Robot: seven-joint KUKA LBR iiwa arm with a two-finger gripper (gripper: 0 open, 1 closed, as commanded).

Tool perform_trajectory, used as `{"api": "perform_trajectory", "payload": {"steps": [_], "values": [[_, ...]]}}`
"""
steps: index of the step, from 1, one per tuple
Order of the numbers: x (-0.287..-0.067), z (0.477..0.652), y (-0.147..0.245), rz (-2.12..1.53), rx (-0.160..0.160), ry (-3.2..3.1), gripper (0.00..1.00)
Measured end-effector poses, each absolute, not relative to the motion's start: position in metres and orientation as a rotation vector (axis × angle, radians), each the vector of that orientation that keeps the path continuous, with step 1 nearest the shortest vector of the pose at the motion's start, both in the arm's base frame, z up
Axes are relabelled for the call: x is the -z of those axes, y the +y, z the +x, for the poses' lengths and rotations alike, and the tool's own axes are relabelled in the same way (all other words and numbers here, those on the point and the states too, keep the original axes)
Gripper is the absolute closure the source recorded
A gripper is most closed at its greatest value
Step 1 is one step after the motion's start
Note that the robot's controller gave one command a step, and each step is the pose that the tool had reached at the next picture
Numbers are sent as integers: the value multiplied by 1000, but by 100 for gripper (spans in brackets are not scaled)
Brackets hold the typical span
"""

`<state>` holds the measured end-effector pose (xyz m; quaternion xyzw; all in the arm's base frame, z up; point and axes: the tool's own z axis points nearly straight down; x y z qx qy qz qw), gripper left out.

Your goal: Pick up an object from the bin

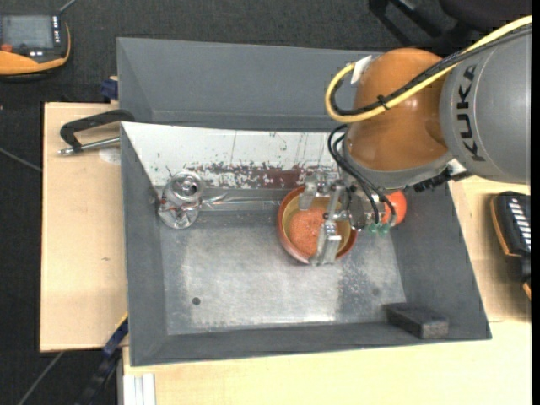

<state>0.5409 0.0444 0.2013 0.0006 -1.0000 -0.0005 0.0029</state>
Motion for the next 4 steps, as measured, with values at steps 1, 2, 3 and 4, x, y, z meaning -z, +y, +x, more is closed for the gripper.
{"api": "perform_trajectory", "payload": {"steps": [1, 2, 3, 4], "values": [[-144, 594, 69, 66, 5, -3140, 0], [-111, 588, -5, 309, 3, -3127, 0], [-112, 589, -2, 312, 7, -3130, 100], [-212, 603, -14, 351, 4, -3138, 100]]}}
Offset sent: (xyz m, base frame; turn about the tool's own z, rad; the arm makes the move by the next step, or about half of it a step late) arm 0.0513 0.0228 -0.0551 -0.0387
